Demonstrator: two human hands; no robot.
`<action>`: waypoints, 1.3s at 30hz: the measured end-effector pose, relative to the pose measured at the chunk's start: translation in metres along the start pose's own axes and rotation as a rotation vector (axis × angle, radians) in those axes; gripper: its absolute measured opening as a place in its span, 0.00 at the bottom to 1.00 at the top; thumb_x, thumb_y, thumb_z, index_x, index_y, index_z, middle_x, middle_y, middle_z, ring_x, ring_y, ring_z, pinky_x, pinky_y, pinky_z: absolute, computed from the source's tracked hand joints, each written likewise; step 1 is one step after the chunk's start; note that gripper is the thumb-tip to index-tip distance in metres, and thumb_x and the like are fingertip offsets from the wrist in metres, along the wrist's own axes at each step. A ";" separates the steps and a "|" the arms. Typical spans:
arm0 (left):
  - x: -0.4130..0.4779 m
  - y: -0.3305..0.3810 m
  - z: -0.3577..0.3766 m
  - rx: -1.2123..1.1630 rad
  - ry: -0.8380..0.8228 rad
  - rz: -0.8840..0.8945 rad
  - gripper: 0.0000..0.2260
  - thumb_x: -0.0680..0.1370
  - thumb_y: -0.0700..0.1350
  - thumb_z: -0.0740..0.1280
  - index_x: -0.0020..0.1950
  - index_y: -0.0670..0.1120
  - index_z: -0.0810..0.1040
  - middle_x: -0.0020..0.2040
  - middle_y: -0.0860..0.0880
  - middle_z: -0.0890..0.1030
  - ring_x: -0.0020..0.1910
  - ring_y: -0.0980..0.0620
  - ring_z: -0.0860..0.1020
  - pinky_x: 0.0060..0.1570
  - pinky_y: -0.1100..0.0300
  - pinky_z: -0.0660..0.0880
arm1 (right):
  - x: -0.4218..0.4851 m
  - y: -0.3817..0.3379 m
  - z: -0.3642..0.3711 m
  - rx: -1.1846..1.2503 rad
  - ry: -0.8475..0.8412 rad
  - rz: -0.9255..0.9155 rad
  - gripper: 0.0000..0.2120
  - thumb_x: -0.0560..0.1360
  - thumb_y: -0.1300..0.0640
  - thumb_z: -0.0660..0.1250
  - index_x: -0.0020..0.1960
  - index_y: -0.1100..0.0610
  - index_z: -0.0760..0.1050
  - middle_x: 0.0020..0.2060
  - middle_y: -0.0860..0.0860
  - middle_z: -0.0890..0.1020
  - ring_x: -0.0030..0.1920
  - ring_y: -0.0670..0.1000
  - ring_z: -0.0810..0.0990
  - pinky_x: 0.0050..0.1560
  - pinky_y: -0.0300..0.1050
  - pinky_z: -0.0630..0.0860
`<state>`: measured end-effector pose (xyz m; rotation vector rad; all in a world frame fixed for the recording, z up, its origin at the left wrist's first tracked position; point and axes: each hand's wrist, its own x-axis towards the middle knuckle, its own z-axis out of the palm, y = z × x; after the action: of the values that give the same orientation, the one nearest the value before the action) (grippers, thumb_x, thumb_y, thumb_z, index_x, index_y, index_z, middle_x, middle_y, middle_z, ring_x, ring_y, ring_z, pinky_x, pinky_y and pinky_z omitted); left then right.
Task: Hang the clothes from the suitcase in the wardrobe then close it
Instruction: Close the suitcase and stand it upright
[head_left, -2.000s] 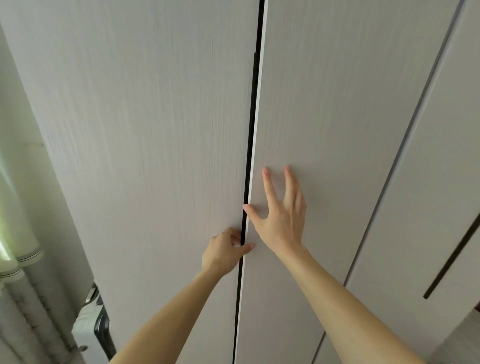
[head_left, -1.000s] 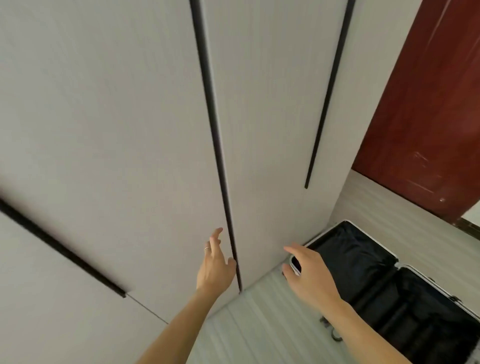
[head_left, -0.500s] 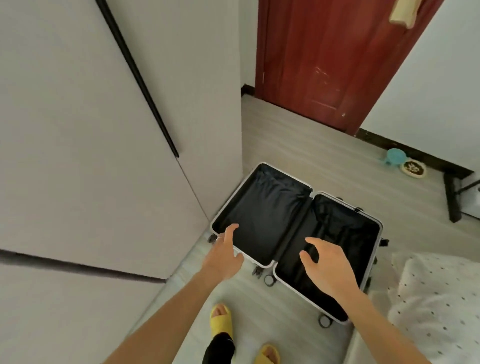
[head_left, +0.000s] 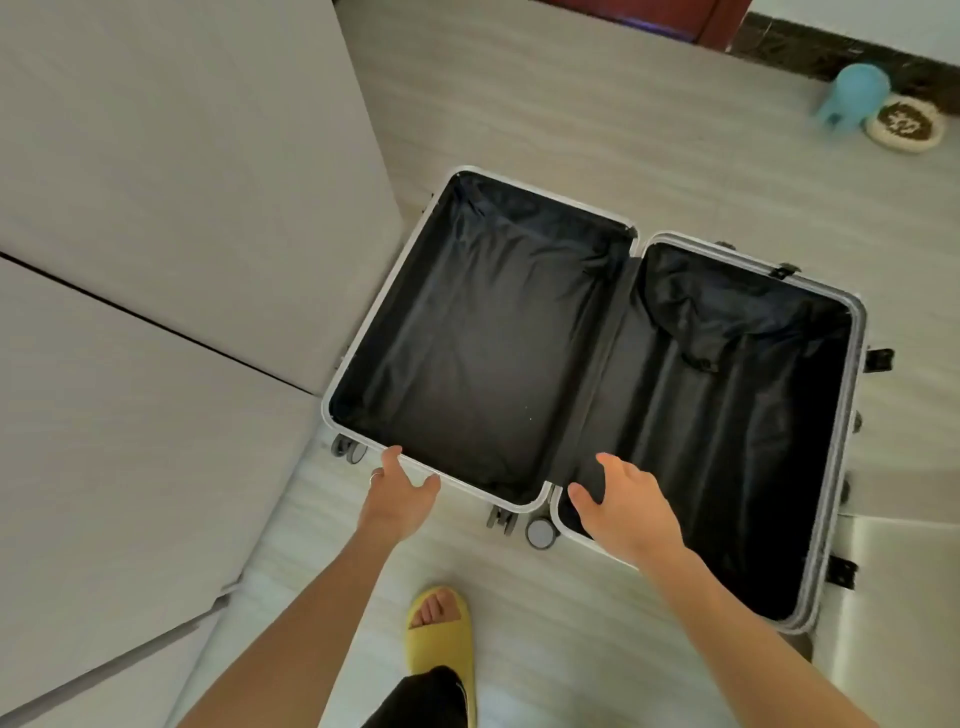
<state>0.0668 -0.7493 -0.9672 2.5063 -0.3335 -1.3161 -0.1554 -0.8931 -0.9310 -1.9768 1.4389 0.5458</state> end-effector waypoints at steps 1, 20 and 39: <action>0.017 -0.002 0.004 -0.039 0.022 -0.034 0.34 0.80 0.54 0.66 0.80 0.48 0.50 0.76 0.41 0.63 0.72 0.38 0.68 0.66 0.48 0.70 | 0.016 -0.001 0.009 -0.006 -0.001 0.009 0.34 0.80 0.38 0.58 0.78 0.56 0.58 0.75 0.52 0.67 0.73 0.58 0.67 0.68 0.57 0.71; 0.154 -0.034 0.030 -1.132 0.331 -0.200 0.29 0.78 0.33 0.59 0.78 0.49 0.61 0.68 0.43 0.72 0.56 0.37 0.76 0.38 0.45 0.77 | 0.137 0.023 0.186 0.171 0.264 0.077 0.43 0.81 0.43 0.57 0.78 0.59 0.30 0.57 0.58 0.80 0.54 0.63 0.80 0.47 0.50 0.71; -0.046 0.129 0.023 -0.405 0.708 0.796 0.41 0.76 0.33 0.64 0.79 0.62 0.48 0.59 0.45 0.80 0.40 0.52 0.77 0.39 0.54 0.76 | 0.014 0.018 -0.094 1.217 0.221 -0.263 0.32 0.78 0.33 0.57 0.76 0.51 0.63 0.64 0.53 0.76 0.61 0.53 0.78 0.66 0.56 0.74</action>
<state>0.0135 -0.8574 -0.8987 1.9692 -0.6990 -0.1471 -0.1709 -0.9712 -0.8770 -1.1708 1.1323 -0.5896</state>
